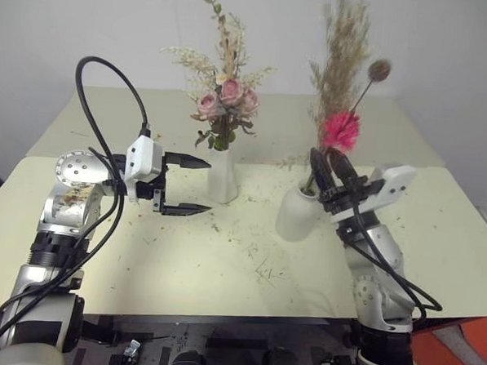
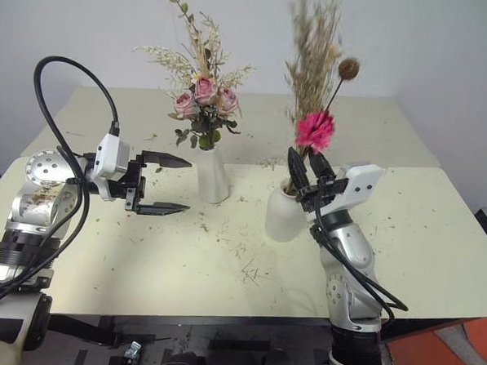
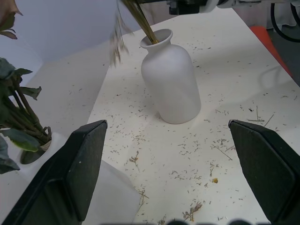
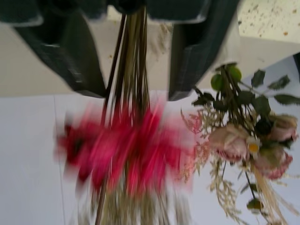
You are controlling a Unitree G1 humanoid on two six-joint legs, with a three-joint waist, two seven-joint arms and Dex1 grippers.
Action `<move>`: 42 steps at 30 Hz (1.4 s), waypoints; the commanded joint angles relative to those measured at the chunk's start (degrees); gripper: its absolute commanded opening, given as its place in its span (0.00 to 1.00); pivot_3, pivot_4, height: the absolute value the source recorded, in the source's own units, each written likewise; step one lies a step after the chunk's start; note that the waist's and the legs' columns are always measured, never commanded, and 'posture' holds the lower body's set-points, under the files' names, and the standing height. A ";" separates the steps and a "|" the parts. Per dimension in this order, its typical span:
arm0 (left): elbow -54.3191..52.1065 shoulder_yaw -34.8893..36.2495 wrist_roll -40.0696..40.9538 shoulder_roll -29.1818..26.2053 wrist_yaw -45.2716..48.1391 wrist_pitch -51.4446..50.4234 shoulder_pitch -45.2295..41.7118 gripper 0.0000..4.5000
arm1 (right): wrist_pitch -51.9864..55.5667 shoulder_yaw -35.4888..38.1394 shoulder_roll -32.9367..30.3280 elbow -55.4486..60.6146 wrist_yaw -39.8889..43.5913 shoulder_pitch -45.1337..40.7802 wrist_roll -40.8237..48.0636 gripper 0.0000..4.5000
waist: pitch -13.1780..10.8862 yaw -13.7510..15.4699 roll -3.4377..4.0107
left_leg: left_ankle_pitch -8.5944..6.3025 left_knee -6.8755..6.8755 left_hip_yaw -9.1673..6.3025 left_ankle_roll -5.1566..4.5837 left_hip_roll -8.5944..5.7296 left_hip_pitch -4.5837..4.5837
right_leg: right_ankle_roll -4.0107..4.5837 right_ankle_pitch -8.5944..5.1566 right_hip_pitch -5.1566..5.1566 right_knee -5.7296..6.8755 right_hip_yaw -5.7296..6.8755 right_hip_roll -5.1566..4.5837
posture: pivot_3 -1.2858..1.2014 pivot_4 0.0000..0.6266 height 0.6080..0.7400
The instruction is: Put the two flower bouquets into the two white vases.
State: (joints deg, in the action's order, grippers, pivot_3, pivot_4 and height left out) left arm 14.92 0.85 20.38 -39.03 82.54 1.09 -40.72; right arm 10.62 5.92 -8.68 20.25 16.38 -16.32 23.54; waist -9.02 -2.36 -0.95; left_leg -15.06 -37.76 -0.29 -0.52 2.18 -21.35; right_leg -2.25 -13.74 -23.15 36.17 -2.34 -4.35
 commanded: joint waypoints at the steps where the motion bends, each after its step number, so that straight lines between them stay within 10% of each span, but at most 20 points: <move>1: 0.45 0.79 0.59 -0.19 -0.10 1.20 -1.82 1.00 | -1.05 -0.20 -0.72 4.47 1.02 1.57 0.58 0.88 | 0.00 0.01 0.00 | 0.00 0.00 0.00 0.00 0.00 0.00 | 0.00 0.00 0.00 -0.01 0.00 0.00 | 0.52 0.24 1.00; 14: 2.31 0.67 0.56 0.51 0.18 2.84 -2.42 1.00 | -1.36 2.45 -6.35 13.81 5.21 15.24 2.12 0.99 | 0.00 0.21 0.00 | 0.00 -0.01 0.01 0.00 -0.02 0.03 | -0.01 -0.01 0.01 -0.11 -0.02 -0.01 | 0.52 0.24 1.00; 28: 0.44 3.77 1.22 -2.80 -2.12 1.99 1.22 1.00 | 5.34 30.94 -37.72 17.00 28.70 28.39 17.78 0.99 | 0.01 1.04 0.01 | -0.01 -0.02 0.07 -0.01 0.01 0.16 | -0.01 -0.02 0.13 -0.20 -0.08 0.02 | 0.52 0.24 1.00; 42: -8.66 7.90 3.77 -8.76 -4.22 -2.79 11.29 1.00 | 7.08 35.33 -44.15 9.33 37.05 26.81 18.20 0.99 | 0.01 1.38 -0.01 | -0.01 -0.02 0.10 -0.01 0.01 0.17 | -0.02 -0.02 0.15 -0.22 -0.09 0.01 | 0.52 0.24 1.00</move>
State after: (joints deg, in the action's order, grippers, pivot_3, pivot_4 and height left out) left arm 9.29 6.26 22.38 -46.24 78.03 -0.60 -29.37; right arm 17.14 40.09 -51.79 29.33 52.89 11.29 41.73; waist -9.01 -0.98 -0.96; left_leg -15.07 -37.78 -0.18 -0.53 2.19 -21.16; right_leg -2.27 -13.77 -22.99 35.96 -2.44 -4.35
